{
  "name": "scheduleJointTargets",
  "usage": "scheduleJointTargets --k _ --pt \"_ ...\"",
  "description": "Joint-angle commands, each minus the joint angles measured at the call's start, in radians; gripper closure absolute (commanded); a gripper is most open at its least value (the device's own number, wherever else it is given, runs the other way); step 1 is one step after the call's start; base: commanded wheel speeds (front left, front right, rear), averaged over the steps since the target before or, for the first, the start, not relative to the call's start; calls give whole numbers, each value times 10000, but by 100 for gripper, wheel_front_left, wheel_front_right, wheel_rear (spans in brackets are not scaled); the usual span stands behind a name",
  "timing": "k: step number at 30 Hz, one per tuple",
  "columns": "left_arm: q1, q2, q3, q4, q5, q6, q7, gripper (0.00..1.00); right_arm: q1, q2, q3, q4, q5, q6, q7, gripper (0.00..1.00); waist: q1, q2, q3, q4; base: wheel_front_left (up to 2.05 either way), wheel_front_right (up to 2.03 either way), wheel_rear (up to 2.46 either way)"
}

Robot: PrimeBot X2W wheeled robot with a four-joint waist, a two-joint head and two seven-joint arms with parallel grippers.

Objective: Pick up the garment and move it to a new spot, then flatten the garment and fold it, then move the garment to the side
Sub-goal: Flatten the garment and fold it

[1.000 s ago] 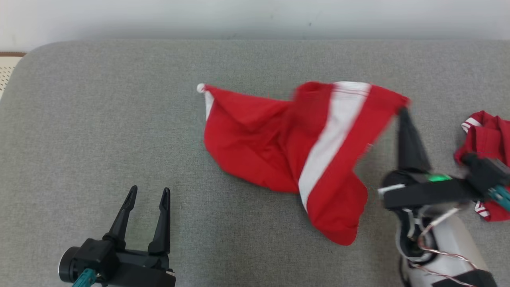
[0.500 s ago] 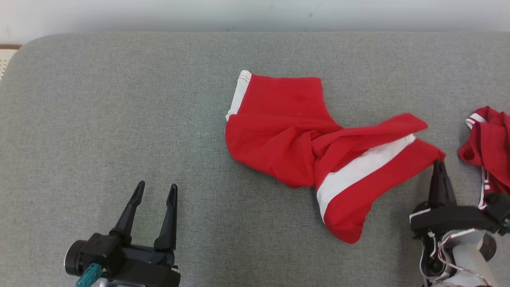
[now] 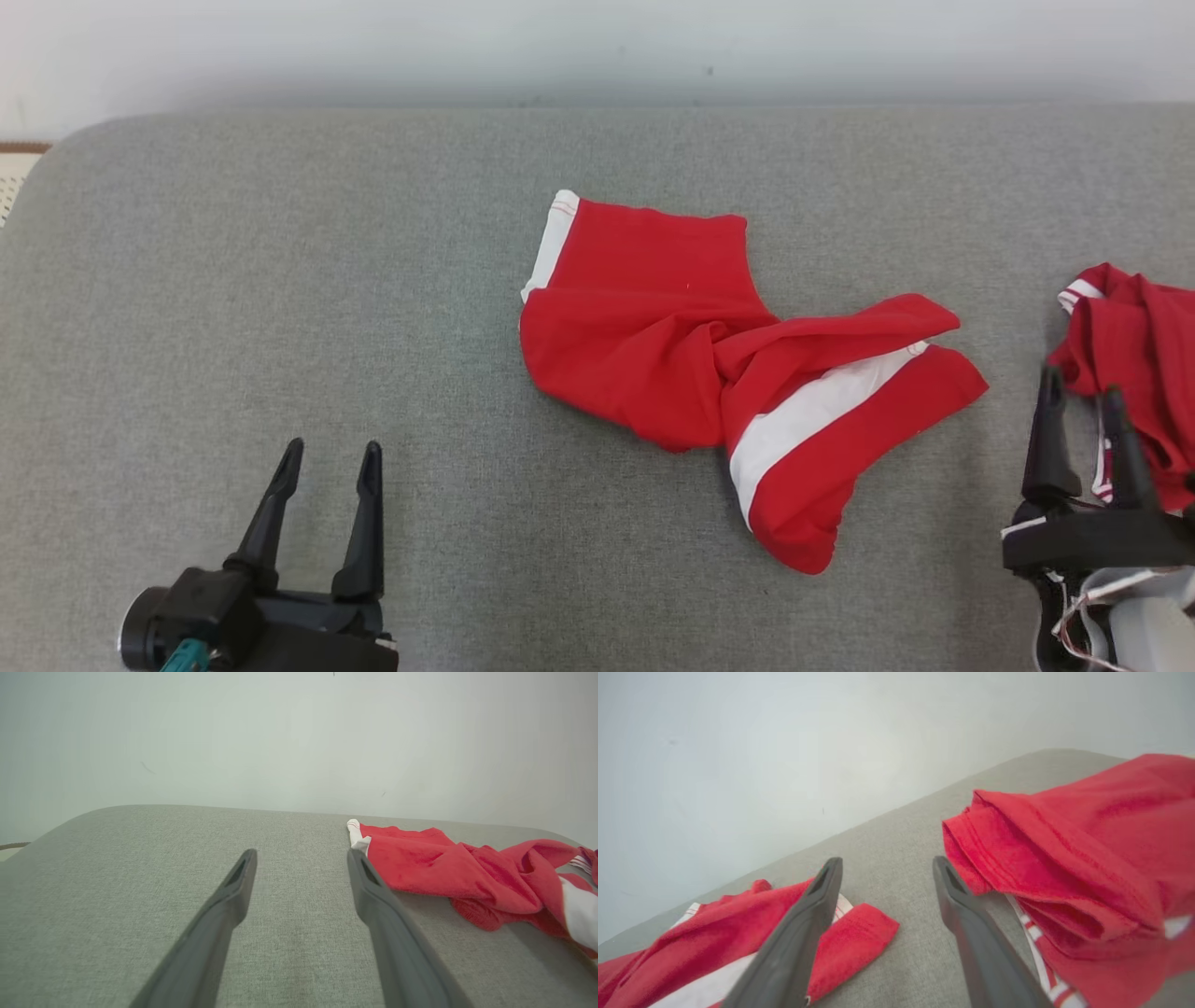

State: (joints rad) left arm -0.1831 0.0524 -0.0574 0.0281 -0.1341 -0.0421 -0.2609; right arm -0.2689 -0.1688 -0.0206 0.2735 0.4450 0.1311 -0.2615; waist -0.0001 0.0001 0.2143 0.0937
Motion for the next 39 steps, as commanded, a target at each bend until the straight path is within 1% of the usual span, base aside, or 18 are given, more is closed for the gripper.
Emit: scheduleJointTargets --k 1,2,4,6,7,8,13,16,21,28,35,39 --pt "175 38 71 -59 14 42 -53 0 235 -42 -5 -289 -225 -8 -44 0 1 -1 -126 -77 0 0 0" --pt "234 43 117 -102 14 77 -53 0 361 -121 9 -658 -553 -8 -44 0 1 -1 -178 -103 0 0 0" --pt "348 86 207 -144 11 94 -53 0 650 -44 141 -1302 -883 -8 -43 0 1 -1 -313 -162 0 0 0" --pt "433 119 267 -183 8 127 -53 0 880 -175 310 -1908 -1415 -8 -31 0 1 -1 -424 -203 0 0 0" --pt "467 124 263 -203 23 141 -53 0 1017 -157 430 -2173 -1512 -8 -31 0 1 -1 -490 -221 0 0 0" --pt "554 148 246 -269 85 163 -53 0 1264 -254 700 -2661 -1941 -8 28 0 1 -1 -585 -250 0 0 0" --pt "784 178 175 -397 152 264 -9 0 1886 -409 1348 -3545 -2721 -8 498 0 1 -1 -848 -323 0 0 0" --pt "954 181 163 -432 152 326 35 0 2348 -338 1631 -3901 -2883 -8 774 0 1 -1 -1034 -361 0 0 0" --pt "1217 236 210 -472 73 411 124 0 3132 -176 1923 -4295 -3247 -8 1184 0 1 -1 -1315 -439 0 0 0" --pt "1390 301 214 -466 11 439 211 0 3794 90 1997 -4504 -3337 -8 1376 0 1 -1 -1474 -524 0 0 0" --pt "1389 295 145 -548 -34 527 281 0 3858 195 2002 -4533 -3271 -8 1398 0 1 -1 -1455 -555 0 0 0" --pt "1335 301 101 -569 -62 551 282 0 3691 24 2198 -4515 -3262 -8 1445 0 1 -1 -1403 -519 0 0 0"
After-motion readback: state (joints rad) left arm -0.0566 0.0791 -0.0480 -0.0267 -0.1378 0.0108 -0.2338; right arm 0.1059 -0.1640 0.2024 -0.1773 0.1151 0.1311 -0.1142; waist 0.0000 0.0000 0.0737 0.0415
